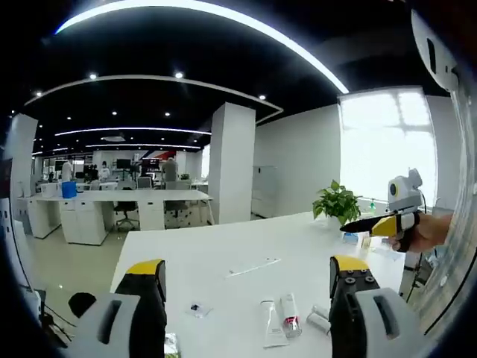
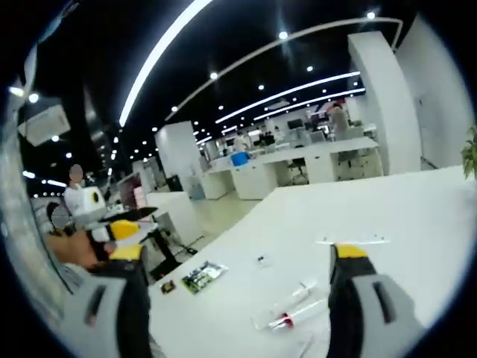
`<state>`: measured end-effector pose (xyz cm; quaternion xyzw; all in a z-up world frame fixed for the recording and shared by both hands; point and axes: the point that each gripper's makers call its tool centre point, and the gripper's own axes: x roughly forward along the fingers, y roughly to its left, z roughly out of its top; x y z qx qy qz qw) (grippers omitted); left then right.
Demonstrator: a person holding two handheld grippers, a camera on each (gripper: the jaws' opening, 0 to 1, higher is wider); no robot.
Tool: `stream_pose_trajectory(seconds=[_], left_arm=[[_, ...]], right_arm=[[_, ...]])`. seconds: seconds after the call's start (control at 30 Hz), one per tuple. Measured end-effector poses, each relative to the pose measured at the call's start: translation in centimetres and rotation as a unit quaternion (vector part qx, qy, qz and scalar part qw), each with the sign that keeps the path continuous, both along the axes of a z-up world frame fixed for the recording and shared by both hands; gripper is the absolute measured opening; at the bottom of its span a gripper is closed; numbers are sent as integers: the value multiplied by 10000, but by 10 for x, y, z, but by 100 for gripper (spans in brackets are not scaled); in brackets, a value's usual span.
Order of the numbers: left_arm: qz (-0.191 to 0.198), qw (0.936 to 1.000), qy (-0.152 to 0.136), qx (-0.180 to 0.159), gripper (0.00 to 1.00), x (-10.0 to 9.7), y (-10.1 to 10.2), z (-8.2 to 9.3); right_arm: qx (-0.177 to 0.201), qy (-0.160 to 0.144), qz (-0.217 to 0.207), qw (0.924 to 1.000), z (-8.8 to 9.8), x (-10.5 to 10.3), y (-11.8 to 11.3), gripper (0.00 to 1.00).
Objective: Arrange the skincare products in the storage area until every visible bottle or jar stands upright without overlapping.
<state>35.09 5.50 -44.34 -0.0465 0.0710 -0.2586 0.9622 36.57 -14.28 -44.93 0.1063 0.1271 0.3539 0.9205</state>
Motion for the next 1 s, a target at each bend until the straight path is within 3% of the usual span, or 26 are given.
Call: stream_pose_trajectory(seconds=[0.2, 0.63, 1.0], left_arm=[[44, 10000, 11, -69, 91, 3, 0, 2], [-246, 9997, -65, -6, 90, 12, -19, 10], [-297, 9995, -50, 54, 89, 14, -17, 12]], right_arm=[[2, -27, 52, 10000, 4, -3, 1, 99], [-33, -46, -26, 10000, 9, -3, -7, 99], [-51, -42, 10, 10000, 12, 0, -4, 99]])
